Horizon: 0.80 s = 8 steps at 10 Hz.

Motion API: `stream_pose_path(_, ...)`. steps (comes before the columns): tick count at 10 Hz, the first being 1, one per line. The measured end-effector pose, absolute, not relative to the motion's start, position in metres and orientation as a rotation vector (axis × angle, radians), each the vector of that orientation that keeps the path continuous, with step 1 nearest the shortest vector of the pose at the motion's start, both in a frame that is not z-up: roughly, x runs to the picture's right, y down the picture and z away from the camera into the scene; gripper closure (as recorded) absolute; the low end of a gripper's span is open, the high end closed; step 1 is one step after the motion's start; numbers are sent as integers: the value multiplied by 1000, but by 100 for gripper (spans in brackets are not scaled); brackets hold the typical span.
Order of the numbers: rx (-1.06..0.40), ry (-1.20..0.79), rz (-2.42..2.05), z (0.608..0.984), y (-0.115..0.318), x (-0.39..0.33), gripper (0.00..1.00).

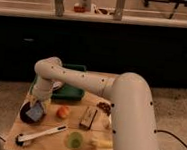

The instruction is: Wipe purple bowl with sponge

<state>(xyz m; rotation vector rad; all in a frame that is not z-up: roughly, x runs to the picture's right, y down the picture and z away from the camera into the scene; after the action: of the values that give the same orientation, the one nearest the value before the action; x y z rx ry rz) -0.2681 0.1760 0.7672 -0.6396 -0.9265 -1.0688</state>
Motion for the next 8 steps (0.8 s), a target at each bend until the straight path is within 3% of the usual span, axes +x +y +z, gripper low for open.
stream_pose_path(4, -584, -919, -1078, 785, 164, -290, 100)
stream_pose_path(8, -527, -988, -1149, 775, 168, -330, 100)
